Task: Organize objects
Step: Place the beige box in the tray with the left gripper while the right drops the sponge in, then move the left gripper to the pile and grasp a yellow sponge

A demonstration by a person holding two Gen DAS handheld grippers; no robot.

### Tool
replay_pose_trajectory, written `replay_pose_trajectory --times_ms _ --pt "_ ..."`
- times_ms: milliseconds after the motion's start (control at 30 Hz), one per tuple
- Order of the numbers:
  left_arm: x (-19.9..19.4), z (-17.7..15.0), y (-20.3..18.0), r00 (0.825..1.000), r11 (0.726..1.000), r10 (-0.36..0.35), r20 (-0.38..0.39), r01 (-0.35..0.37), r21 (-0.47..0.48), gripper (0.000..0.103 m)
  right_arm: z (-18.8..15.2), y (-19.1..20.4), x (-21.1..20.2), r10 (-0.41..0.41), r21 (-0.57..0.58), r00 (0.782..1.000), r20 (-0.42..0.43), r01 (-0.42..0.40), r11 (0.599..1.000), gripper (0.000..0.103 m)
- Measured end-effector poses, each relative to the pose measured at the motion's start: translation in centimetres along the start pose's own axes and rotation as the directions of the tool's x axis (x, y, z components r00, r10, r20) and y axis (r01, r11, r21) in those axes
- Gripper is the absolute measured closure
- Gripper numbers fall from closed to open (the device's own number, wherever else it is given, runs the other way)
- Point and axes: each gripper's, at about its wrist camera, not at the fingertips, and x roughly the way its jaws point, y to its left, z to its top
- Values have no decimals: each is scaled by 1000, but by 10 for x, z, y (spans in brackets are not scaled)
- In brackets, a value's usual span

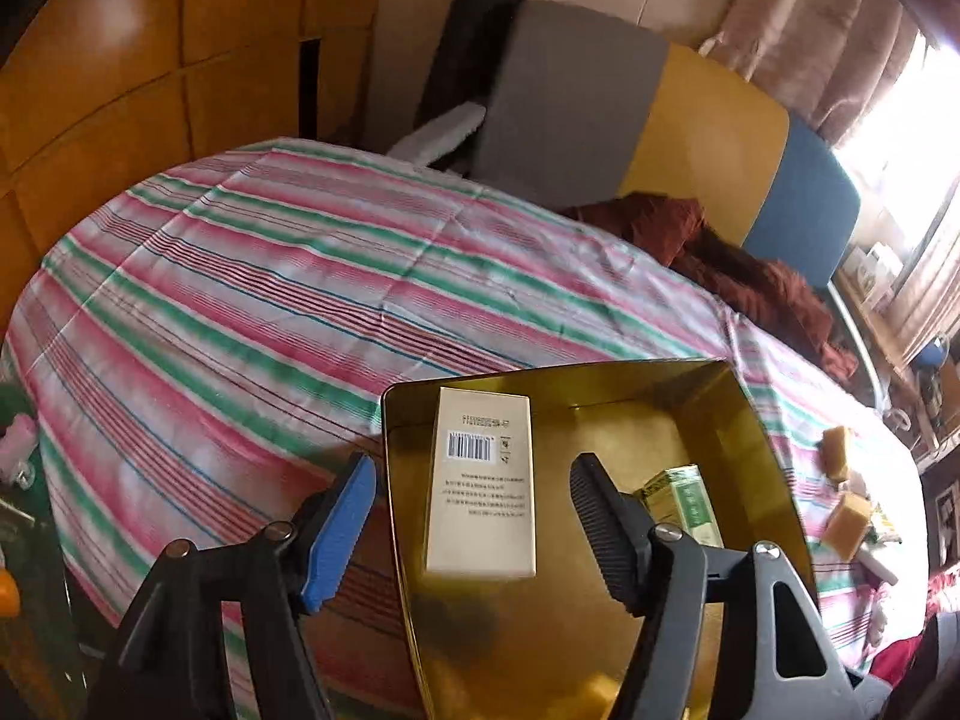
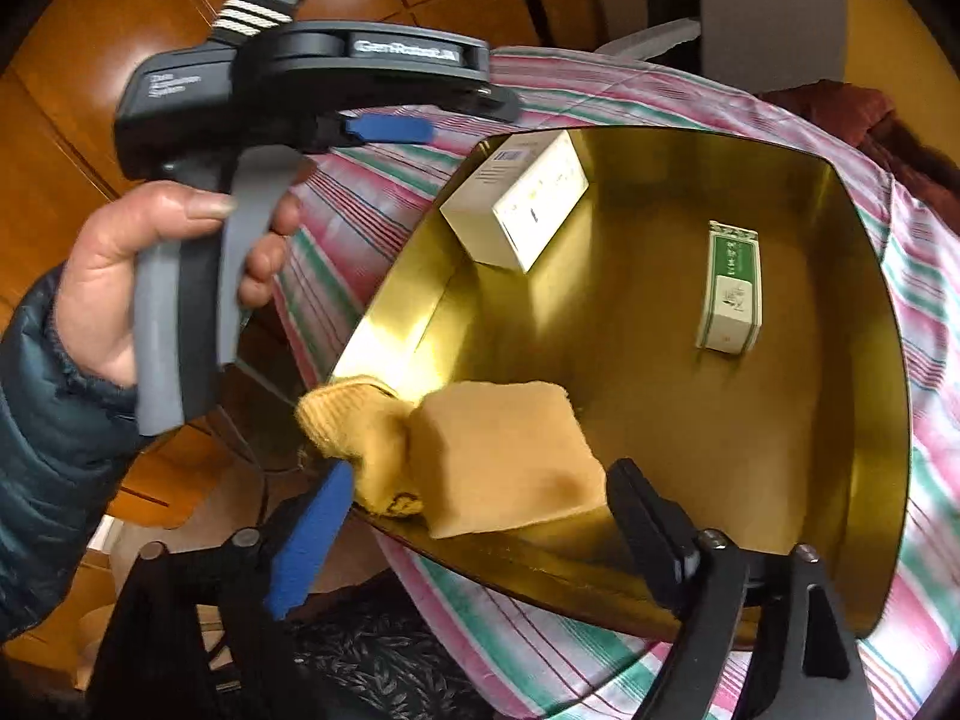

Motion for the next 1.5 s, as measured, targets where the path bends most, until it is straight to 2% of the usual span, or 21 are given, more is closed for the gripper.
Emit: replay_pose_trajectory --times_ms 133,200,300,367,467,567,967,1500 --pt "-29 -16 -4 998 1000 7 67 -6 -8 34 -1 -1 -15 -83 7 995 52 82 997 8" --pt "-41 -26 -9 996 1000 -1 90 2 -10 34 -1 -1 -27 -150 25 984 93 148 989 4" --pt "-54 -41 -18 995 1000 -9 97 9 -5 34 -2 1 -44 -234 39 960 155 231 972 0" --pt "-61 -51 -23 995 1000 -15 96 15 -4 34 0 3 -51 -302 48 934 188 299 953 0" --pt "-66 -63 -28 996 1000 -25 83 26 -11 34 1 3 -63 -370 56 902 221 367 928 0" --pt "-70 -72 -32 996 1000 -22 81 23 -8 34 -4 5 -73 -405 64 882 240 402 914 0" --pt "-77 -81 -48 997 1000 -26 68 24 19 34 -15 11 -99 -436 86 850 296 430 899 0" --pt "-77 -84 -83 998 995 -51 45 46 92 34 -27 -2 -115 -457 128 833 313 440 889 0"
